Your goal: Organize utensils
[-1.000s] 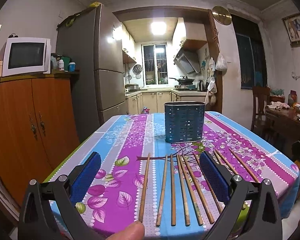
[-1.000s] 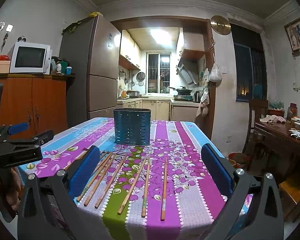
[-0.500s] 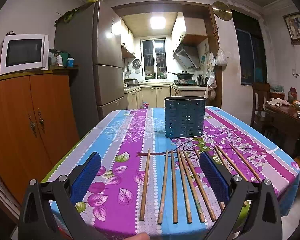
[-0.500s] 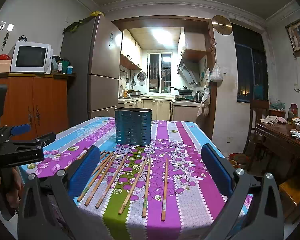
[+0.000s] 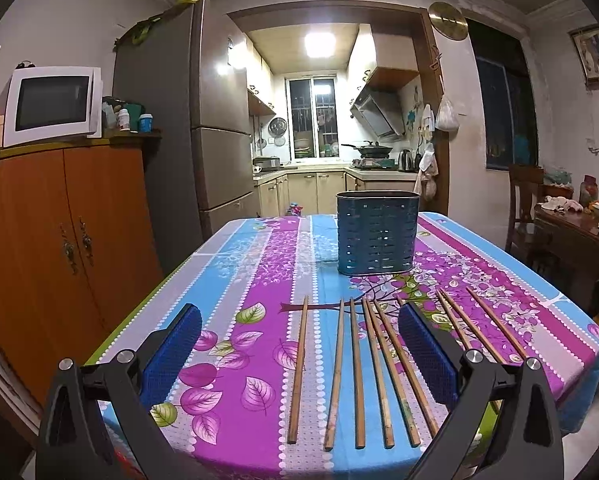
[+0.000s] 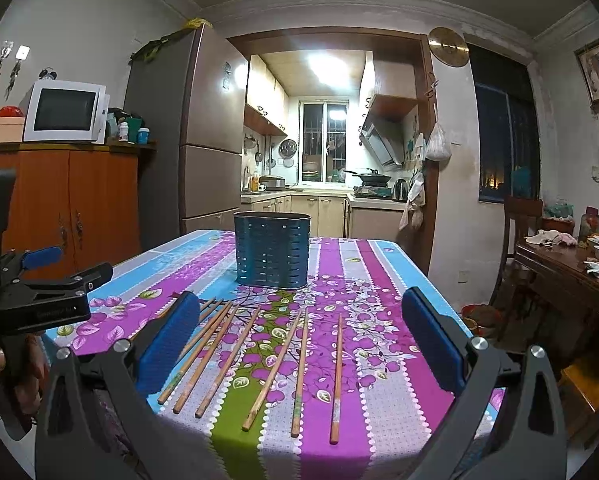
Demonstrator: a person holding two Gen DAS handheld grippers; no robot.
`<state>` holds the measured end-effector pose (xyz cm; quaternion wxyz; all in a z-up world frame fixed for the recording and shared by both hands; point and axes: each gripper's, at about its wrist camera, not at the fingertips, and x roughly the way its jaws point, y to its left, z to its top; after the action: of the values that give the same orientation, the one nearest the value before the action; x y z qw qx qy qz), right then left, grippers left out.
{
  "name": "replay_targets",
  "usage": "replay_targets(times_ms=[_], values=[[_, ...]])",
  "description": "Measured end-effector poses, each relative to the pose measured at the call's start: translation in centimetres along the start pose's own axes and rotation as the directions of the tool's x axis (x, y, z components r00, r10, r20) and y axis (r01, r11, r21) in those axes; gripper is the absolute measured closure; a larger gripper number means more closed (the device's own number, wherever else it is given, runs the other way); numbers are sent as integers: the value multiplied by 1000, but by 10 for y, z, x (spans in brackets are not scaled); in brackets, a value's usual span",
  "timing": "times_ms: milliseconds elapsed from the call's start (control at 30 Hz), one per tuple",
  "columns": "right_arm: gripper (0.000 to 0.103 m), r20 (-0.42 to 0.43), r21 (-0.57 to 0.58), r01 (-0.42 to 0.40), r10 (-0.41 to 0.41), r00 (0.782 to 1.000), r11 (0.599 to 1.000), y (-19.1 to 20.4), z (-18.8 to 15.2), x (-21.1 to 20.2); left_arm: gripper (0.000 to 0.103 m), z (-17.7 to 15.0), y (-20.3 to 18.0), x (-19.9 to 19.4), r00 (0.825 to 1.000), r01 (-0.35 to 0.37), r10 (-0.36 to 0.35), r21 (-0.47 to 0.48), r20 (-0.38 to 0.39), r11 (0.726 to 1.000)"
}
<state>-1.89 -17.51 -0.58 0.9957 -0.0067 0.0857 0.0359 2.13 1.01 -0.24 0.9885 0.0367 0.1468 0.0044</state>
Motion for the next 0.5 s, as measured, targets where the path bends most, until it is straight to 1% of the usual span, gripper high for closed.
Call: replay_targets(times_ms=[500], values=[[5, -4, 6, -6, 6, 1000, 1000, -1, -1, 1, 5, -2, 0, 4, 1000, -3, 3, 10, -1, 1000]])
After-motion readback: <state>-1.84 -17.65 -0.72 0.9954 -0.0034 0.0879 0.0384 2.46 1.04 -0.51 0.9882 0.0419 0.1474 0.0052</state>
